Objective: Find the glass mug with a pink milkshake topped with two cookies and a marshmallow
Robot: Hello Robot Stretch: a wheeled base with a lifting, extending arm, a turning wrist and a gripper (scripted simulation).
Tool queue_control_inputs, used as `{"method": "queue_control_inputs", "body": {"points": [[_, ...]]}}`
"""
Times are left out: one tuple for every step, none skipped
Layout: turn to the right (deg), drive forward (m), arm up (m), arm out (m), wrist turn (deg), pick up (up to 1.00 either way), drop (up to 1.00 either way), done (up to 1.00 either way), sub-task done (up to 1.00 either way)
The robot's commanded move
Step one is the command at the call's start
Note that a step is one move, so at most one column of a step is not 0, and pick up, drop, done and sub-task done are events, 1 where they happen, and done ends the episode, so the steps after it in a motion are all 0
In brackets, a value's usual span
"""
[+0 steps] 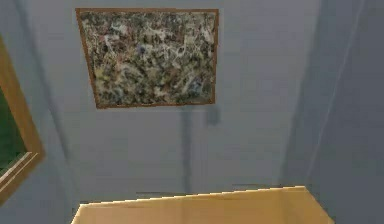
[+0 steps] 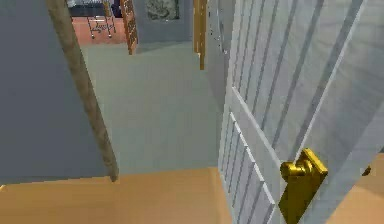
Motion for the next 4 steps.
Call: {"method": "queue_control_inputs", "body": {"points": [[45.0, 0.00, 0.00, 0.00, 0.0, 0.00, 0.00, 0.00, 0.00], [36.0, 0.00, 0.00, 0.00, 0.0, 0.00, 0.00, 0.00, 0.00], [0.0, 0.85, 0.00, 0.00, 0.0, 0.00, 0.00, 0.00, 0.00], [3.0, 0.00, 0.00, 0.00, 0.0, 0.00, 0.00, 0.00, 0.00]]}}
